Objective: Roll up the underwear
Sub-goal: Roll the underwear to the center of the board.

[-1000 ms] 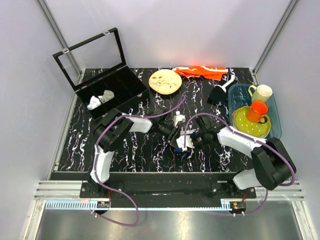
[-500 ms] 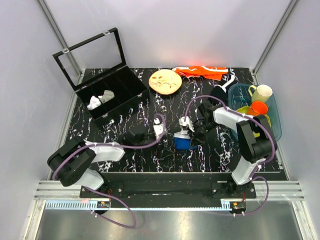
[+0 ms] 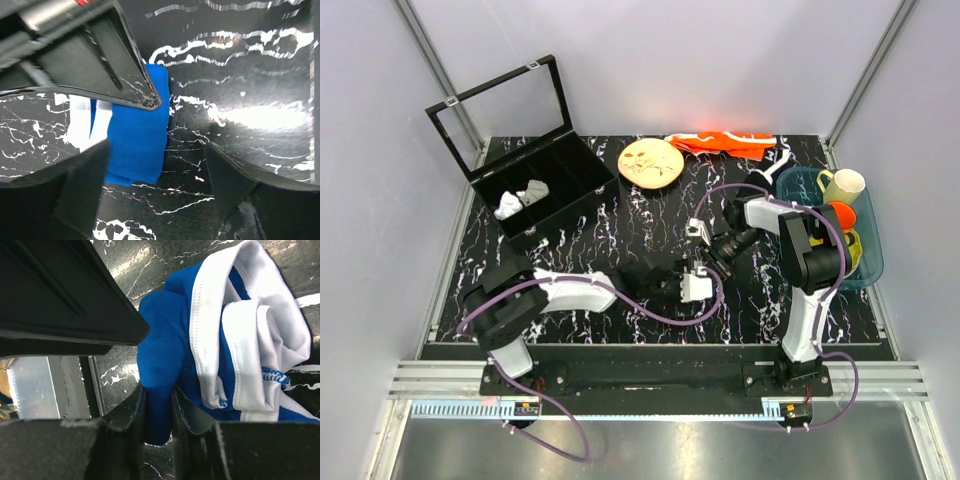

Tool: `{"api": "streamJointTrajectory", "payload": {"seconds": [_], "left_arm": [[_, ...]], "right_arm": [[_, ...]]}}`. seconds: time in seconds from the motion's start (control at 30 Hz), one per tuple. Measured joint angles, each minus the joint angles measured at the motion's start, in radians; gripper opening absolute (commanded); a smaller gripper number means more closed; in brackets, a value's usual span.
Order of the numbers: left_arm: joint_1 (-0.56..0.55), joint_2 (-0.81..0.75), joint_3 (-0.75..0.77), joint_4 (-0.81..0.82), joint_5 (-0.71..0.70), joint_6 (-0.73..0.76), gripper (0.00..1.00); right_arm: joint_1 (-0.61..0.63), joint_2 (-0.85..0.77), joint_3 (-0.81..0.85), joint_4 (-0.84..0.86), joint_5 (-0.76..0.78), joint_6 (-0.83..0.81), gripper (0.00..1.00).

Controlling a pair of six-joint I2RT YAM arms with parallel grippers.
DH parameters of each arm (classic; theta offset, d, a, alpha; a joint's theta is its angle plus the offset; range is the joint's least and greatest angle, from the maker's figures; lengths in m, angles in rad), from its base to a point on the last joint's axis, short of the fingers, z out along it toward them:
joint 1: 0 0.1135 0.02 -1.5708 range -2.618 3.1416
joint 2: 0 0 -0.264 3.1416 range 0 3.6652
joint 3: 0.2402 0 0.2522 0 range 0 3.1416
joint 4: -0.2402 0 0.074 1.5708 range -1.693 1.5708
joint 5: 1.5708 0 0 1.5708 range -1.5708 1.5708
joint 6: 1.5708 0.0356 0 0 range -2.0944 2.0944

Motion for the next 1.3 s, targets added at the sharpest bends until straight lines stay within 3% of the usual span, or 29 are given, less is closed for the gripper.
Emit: {"api": "streamJointTrajectory", "payload": {"seconds": [0.2, 0.4, 0.57, 0.8, 0.9, 0.93, 1.0, 1.13, 1.3], "left_arm": [[-0.008, 0.117, 0.112, -0.143, -0.050, 0.085, 0.47], [0.006, 0.159, 0.194, -0.225, -0.050, 0.092, 0.33], [0.066, 0.180, 0.210, -0.236, 0.074, 0.040, 0.31], [0.189, 0.264, 0.302, -0.299, 0.350, -0.089, 0.31], [0.240, 0.334, 0.389, -0.369, 0.483, -0.150, 0.33], [0.251, 0.354, 0.412, -0.386, 0.513, -0.163, 0.33], [0.278, 0.407, 0.482, -0.451, 0.589, -0.205, 0.35], [0.312, 0.483, 0.576, -0.544, 0.691, -0.260, 0.37], [0.320, 0.518, 0.630, -0.612, 0.724, -0.289, 0.40]], "right_arm": [[-0.008, 0.023, 0.012, -0.021, -0.007, 0.029, 0.28], [-0.017, 0.022, 0.011, -0.022, -0.005, 0.041, 0.37], [-0.057, -0.035, -0.006, -0.006, -0.005, 0.055, 0.44], [-0.219, -0.292, -0.074, 0.104, 0.058, 0.079, 0.49], [-0.235, -0.447, -0.159, 0.171, 0.072, 0.035, 0.67], [-0.233, -0.496, -0.185, 0.175, 0.065, 0.016, 0.83], [-0.230, -0.635, -0.282, 0.216, 0.035, -0.091, 0.99], [-0.163, -0.898, -0.473, 0.308, 0.014, -0.255, 0.97], [0.017, -0.875, -0.513, 0.411, 0.079, -0.363, 0.96]]}}
